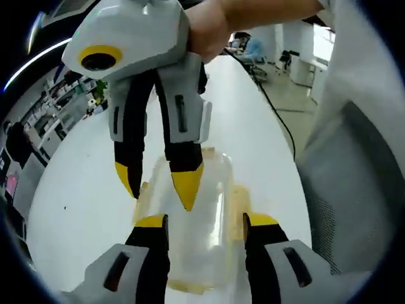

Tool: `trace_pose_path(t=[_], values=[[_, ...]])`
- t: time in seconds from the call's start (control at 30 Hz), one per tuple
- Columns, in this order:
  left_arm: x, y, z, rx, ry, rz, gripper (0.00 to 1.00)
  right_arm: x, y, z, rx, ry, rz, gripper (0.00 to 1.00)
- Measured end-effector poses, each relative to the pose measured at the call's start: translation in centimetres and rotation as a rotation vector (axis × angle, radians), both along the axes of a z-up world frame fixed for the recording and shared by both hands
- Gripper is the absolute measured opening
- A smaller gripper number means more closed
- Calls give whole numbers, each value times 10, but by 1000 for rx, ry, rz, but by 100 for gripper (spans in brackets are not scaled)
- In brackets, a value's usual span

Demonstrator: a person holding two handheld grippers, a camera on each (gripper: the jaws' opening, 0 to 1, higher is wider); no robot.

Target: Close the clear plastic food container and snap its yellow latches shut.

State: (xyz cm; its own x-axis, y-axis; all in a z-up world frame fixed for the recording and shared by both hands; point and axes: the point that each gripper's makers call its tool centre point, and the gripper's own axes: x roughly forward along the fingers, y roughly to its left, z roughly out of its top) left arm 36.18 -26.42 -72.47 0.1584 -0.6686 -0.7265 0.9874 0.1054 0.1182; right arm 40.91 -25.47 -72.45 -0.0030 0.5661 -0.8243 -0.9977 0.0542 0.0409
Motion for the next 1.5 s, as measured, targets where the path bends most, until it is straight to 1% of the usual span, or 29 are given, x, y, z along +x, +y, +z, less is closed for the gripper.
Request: trace_pose_path(t=[0.03,0.1,0.17,0.27,0.33,0.37,0.4,0.43,0.47,0.5,0.53,0.57,0.6,0.67,0.77,0.8,0.87,0.9,0.93,1.17,1.27,1.3,1.43,1.5], values=[[-1,0,-1,7,-8,-2,49,1,1,0,-1,9,5,41],[-1,1,-4,30,-35,-8,51,4,0,0,-20,8,22,47],[0,2,-6,41,-55,-12,51,0,0,-1,-25,63,41,47],[3,2,-7,28,-58,14,52,3,-1,-4,-46,70,49,47],[3,0,-7,30,-74,8,51,4,-2,-7,-60,81,61,51],[5,2,-8,55,-105,-10,50,5,-3,-9,-73,82,63,56],[6,3,-9,79,-136,-34,49,3,-9,-14,-117,99,68,61],[5,2,-10,71,-133,-30,49,2,-16,-18,-159,111,75,61],[5,2,-9,68,-125,-23,49,0,-8,-14,-115,150,68,58],[6,1,-9,68,-126,-11,49,-3,-7,-14,-107,162,80,52],[7,1,-10,71,-129,-5,49,-6,-6,-13,-101,169,95,52],[7,1,-10,74,-130,-4,49,-2,-6,-15,-110,163,74,52],[7,1,-10,77,-134,-3,49,-1,-7,-16,-122,179,61,52],[7,2,-11,101,-152,-21,49,-1,-7,-16,-129,190,67,52],[8,1,-11,121,-146,-10,49,-2,-7,-17,-146,208,67,52],[8,0,-11,123,-147,-8,49,-1,-7,-17,-150,210,67,52],[9,-1,-11,105,-134,23,49,-2,-7,-17,-157,214,70,52],[10,-3,-10,85,-117,49,49,-2,-8,-17,-157,214,71,51],[10,-4,-9,75,-106,57,49,-3,-8,-17,-158,213,74,51],[10,-5,-9,100,-106,46,48,-4,-8,-17,-170,220,75,50],[11,-7,-10,123,-102,25,48,-4,-6,-18,-201,222,79,50],[11,-7,-11,139,-111,14,48,-4,-6,-18,-208,223,81,49],[10,-8,-12,165,-127,25,48,-4,-7,-19,-225,230,78,49],[11,-7,-12,158,-127,28,47,-4,-7,-19,-240,238,77,49]])
